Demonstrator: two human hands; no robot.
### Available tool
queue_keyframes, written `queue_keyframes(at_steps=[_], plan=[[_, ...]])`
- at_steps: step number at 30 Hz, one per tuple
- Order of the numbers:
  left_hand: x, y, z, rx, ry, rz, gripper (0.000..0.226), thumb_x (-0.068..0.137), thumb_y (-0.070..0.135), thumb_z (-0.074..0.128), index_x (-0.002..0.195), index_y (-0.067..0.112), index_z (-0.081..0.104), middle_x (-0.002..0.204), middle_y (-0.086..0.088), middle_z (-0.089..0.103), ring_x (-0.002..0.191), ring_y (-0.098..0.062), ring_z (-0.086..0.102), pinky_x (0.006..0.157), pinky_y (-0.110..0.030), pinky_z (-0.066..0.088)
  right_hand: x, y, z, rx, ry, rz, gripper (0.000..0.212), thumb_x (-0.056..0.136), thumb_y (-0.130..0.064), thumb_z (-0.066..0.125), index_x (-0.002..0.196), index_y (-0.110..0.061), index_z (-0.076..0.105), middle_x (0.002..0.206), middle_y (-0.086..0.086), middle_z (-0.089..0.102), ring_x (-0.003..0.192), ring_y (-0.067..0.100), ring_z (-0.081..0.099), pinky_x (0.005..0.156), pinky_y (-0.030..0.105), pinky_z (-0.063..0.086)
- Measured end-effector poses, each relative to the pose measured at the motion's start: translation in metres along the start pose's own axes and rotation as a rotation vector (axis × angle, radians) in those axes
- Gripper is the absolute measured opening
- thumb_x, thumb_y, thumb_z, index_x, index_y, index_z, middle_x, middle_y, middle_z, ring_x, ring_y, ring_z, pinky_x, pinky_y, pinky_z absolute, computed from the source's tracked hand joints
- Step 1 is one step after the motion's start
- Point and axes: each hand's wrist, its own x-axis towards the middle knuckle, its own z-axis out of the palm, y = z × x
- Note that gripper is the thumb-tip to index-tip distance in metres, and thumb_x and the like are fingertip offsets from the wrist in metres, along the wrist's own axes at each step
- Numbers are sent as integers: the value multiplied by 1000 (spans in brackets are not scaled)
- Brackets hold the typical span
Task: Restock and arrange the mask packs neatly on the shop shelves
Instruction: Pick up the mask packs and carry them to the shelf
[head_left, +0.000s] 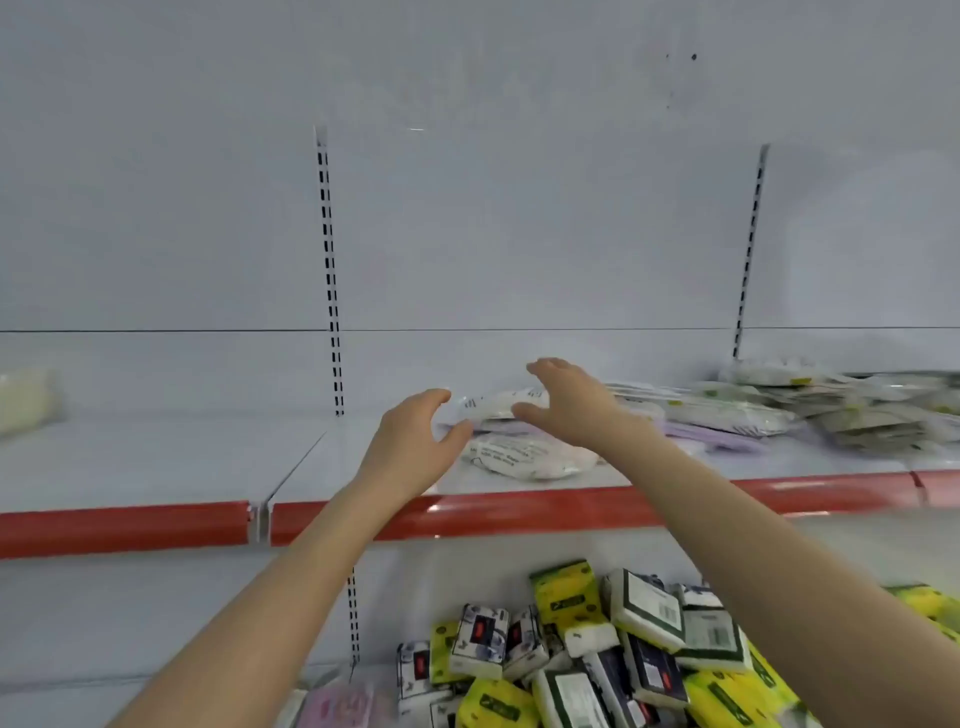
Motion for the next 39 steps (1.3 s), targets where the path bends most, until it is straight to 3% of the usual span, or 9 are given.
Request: queue_keyframes(at_steps=[6, 11, 17, 22, 26, 29, 32, 34, 39], plan=[[40, -5, 18, -104, 75, -122, 45, 92, 33, 55, 130, 10, 51, 131, -3, 54, 121, -16, 49, 91, -19, 33, 62, 17, 26, -148, -296, 14, 58, 88, -49, 51, 131, -10, 44, 137, 8, 47, 123, 28, 46, 101, 39, 38], [55, -7, 37, -181, 125, -216, 41, 91, 35, 55, 120, 6, 58, 120, -5, 61, 110, -17, 55, 88, -22, 38, 78, 38, 41, -84, -89, 12, 28, 93, -20, 41, 66, -12, 43, 76, 7, 52, 78, 26, 52, 57, 26, 33], [71, 18, 40, -748, 68, -523, 45, 86, 57, 52, 90, 12, 51, 102, -12, 57, 94, -27, 64, 80, -41, 55, 59, 40, 18, 196, 264, -76, 43, 97, -19, 42, 57, -17, 29, 53, -1, 35, 61, 25, 37, 51, 30, 25], [85, 32, 29, -1331, -107, -671, 63, 79, 68, 50, 101, 10, 60, 91, -15, 65, 87, -32, 63, 73, -42, 52, 31, 24, 16, 214, 417, -413, 18, 91, -11, 53, 95, -4, 69, 84, 9, 71, 81, 32, 63, 70, 34, 48], [87, 22, 23, -1413, -5, -691, 10, 90, 14, 56, 90, 5, 60, 65, -13, 68, 53, -25, 67, 52, -33, 55, 12, 20, 9, 362, 325, -383, 31, 90, -20, 61, 117, -6, 64, 117, 6, 66, 109, 24, 60, 88, 18, 40], [83, 10, 15, -1357, 188, -678, 8, 88, 3, 55, 83, 8, 58, 63, -8, 68, 58, -23, 66, 44, -29, 54, 1, 22, 6, 381, 215, -129, 48, 85, -40, 62, 125, -13, 57, 128, -1, 58, 120, 17, 51, 96, 21, 35], [78, -3, 2, -1311, 349, -652, 12, 88, 3, 56, 81, 12, 55, 76, -4, 64, 61, -18, 64, 44, -26, 54, -5, 22, 12, 93, -58, 38, 47, 80, -61, 57, 93, -16, 63, 94, 2, 63, 89, 18, 59, 73, 31, 43], [74, -10, -3, -1298, 392, -627, 13, 87, 2, 57, 80, 13, 56, 77, -3, 63, 51, -14, 65, 41, -24, 52, -7, 19, 23, -62, -230, 35, 53, 81, -59, 58, 59, -14, 40, 59, 0, 42, 54, 16, 41, 50, 28, 27], [64, -21, -8, -1220, 387, -589, 17, 86, 5, 59, 102, 10, 58, 83, -2, 65, 66, -15, 63, 48, -25, 53, -8, 11, 29, -60, -203, 28, 49, 86, -27, 59, 53, -15, 25, 51, 1, 26, 46, 15, 24, 45, 27, 18]])
